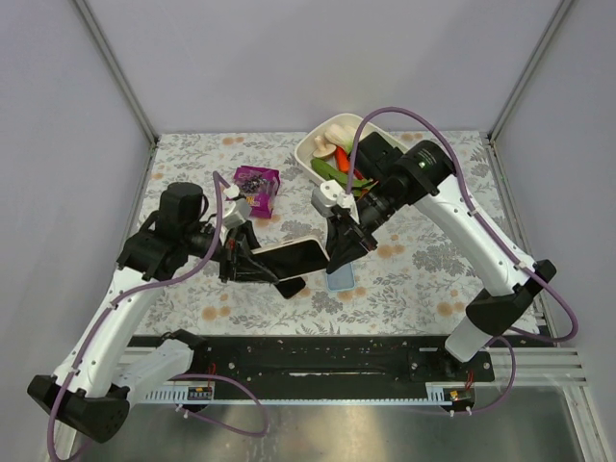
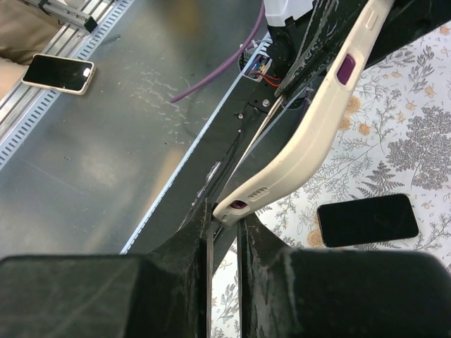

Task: Take the phone out of the phone case
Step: Remove the phone case from the phone.

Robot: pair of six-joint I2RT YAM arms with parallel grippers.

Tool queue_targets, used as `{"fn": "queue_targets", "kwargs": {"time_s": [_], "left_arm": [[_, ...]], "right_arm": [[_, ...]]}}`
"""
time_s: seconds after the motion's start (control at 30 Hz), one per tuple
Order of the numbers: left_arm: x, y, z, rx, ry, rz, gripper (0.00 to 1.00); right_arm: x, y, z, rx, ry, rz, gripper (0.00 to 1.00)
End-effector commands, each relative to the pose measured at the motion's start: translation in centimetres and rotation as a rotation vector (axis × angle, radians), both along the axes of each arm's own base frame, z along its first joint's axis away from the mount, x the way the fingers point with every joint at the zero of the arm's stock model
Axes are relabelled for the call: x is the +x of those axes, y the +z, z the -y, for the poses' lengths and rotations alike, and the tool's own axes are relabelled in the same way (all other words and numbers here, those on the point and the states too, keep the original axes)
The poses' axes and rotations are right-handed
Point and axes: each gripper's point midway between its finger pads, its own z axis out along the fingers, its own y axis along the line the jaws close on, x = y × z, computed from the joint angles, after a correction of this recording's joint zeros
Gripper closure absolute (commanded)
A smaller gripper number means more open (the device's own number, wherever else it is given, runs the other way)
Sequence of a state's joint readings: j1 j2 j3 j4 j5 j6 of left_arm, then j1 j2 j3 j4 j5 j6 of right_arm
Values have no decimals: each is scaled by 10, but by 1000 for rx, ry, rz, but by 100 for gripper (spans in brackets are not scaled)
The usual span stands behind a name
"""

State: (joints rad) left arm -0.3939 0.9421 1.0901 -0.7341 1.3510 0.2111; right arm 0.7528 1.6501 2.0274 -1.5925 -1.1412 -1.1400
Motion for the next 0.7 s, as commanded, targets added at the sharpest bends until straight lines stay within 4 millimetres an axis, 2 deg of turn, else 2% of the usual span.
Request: {"fn": "queue_targets", "kwargs": {"time_s": [0.0, 0.5, 0.67], "left_arm": [[-23, 16, 11, -90, -191, 84, 100], [-12, 11, 24, -25, -177, 139, 100], [-11, 5, 26, -9, -170, 155, 100]], "right_arm": [[-49, 23, -7, 102, 174, -94, 100], [-90, 11, -5, 61, 295, -79, 100], [-90, 9, -4, 53, 295, -73, 100]]}}
